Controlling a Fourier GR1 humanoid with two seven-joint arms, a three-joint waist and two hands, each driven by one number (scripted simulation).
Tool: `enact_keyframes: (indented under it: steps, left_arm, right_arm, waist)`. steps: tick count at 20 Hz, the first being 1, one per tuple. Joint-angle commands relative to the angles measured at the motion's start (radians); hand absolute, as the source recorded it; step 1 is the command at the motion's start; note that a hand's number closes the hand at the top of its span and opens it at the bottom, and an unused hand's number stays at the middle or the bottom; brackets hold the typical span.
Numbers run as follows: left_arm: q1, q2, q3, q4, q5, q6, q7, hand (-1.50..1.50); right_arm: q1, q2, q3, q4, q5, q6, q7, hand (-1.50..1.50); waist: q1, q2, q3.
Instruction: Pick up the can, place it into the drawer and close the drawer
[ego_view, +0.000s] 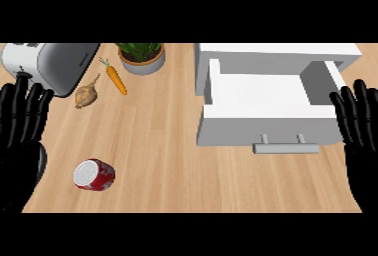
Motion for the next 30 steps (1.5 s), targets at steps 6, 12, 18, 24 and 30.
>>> enact_keyframes:
  steps: [6, 12, 18, 24, 30]
  left_arm:
    - [0.208, 0.024, 0.007, -0.139, 0.171, -0.162, -0.071, -1.50]
    - [0.379, 0.063, 0.029, -0.198, 0.146, -0.114, 0.224, -1.50]
    - [0.448, 0.054, 0.085, -0.305, 0.188, -0.157, 0.269, -1.50]
    - [0.576, 0.056, 0.221, -0.324, 0.320, -0.276, 0.205, -1.50]
    - [0.501, 0.033, 0.274, -0.348, 0.436, -0.210, 0.352, -1.50]
  right_arm:
    - [0.051, 0.034, 0.015, 0.060, -0.016, 0.017, -0.059, -1.50]
    - [0.155, 0.051, -0.072, 0.024, 0.021, -0.106, 0.167, -1.50]
    - [0.226, 0.002, -0.192, -0.061, -0.120, -0.018, 0.187, -1.50]
    - [0.337, -0.016, -0.280, -0.056, -0.220, 0.087, 0.110, -1.50]
    - [0.320, -0.035, -0.362, 0.052, -0.267, 0.136, 0.041, -1.50]
  waist:
    - [0.033, -0.003, 0.062]
    - [0.032, -0.004, 0.062]
    - [0.024, -0.003, 0.062]
    - [0.026, -0.005, 0.061]
    - [0.026, -0.003, 0.062]
